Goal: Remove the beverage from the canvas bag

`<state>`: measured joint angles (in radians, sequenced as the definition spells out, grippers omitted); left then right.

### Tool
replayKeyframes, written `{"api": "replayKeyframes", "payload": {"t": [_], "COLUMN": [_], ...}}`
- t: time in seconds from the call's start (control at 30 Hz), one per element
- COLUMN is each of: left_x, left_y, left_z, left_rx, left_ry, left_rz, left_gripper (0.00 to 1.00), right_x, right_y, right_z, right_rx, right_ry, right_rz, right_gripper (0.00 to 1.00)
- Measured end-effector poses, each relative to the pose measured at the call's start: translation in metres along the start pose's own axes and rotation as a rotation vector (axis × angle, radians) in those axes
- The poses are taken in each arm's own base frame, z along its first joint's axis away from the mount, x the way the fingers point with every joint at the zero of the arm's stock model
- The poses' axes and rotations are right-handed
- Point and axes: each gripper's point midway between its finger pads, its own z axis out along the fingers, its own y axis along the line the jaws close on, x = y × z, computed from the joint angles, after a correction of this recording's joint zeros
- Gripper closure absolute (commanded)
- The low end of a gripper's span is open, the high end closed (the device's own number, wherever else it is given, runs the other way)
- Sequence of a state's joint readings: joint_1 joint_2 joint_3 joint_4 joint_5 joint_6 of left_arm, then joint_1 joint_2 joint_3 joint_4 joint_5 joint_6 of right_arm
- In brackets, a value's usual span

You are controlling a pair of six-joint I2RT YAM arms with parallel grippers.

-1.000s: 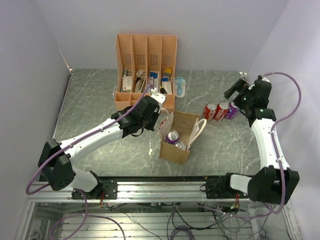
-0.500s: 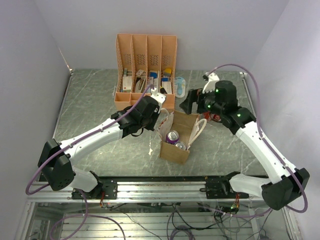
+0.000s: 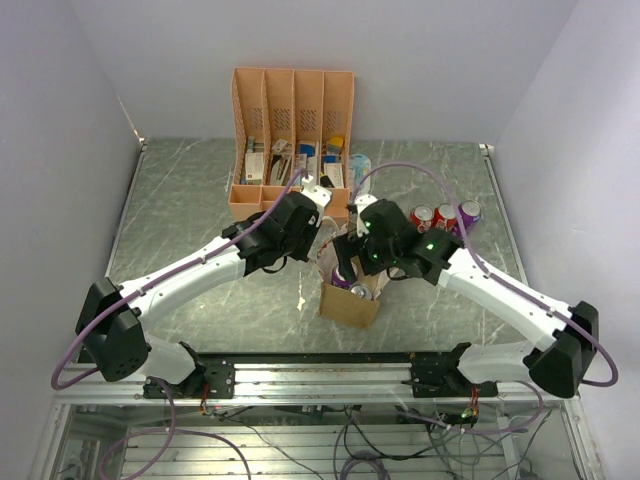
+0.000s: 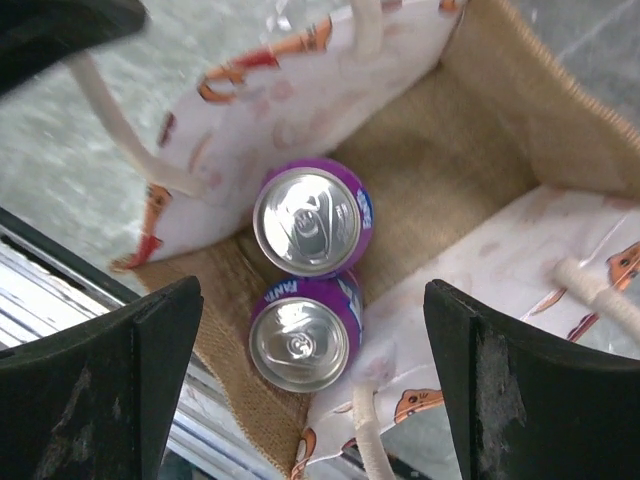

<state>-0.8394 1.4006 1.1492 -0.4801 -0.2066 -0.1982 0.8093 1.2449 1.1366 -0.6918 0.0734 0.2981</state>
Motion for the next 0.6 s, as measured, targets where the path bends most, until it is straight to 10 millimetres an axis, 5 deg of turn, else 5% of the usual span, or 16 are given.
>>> {"api": "replayKeyframes", "payload": {"t": [0.27, 0.6], "left_x": [0.000, 0.000], "left_y": [0.000, 0.000], "left_z": [0.000, 0.000], "left_rx": [0.000, 0.001], "left_ry": [0.000, 0.001], "left_rz": [0.000, 0.000], "left_gripper": [0.93, 0.93], "right_x": [0.061, 0.076], "right_y": [-0.009, -0.009], "right_z": [0.012, 0.010], "right_rx": [0.102, 0.095], "right_ry": [0.200, 0.237], "right_rz": [-0.007, 0.023], "right_gripper": [0.09, 0.01]}}
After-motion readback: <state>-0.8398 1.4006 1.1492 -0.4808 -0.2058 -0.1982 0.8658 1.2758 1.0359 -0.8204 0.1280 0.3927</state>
